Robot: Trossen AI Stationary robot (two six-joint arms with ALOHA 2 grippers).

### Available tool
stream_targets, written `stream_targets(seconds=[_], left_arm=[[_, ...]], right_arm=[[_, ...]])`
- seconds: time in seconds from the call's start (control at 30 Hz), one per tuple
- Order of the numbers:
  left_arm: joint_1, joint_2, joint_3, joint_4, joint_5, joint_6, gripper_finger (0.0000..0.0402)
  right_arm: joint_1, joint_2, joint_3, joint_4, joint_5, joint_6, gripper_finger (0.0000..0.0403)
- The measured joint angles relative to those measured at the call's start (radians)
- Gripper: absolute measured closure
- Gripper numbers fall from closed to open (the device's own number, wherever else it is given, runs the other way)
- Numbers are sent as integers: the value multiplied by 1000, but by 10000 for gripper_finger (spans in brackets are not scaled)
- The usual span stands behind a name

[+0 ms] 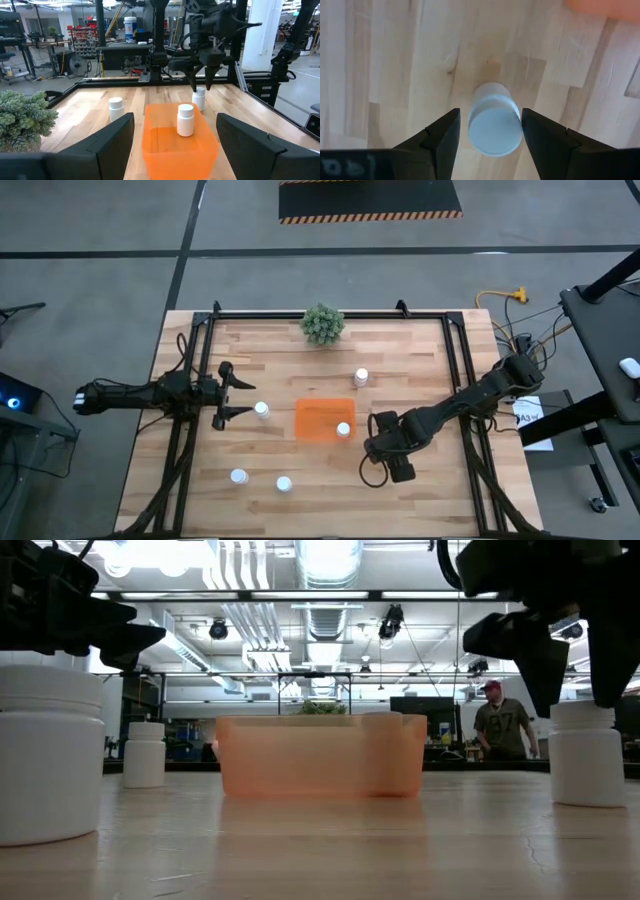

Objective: Pick and place pill bottles into a basket
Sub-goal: Put the white medicine bottle into the orange bin

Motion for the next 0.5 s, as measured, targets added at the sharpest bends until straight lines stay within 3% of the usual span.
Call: stream_targets(seconds=[0.5], left_arm=[[0,0,0,0,0,0,136]], right_arm=[[0,0,-66,59,-3,13,202]])
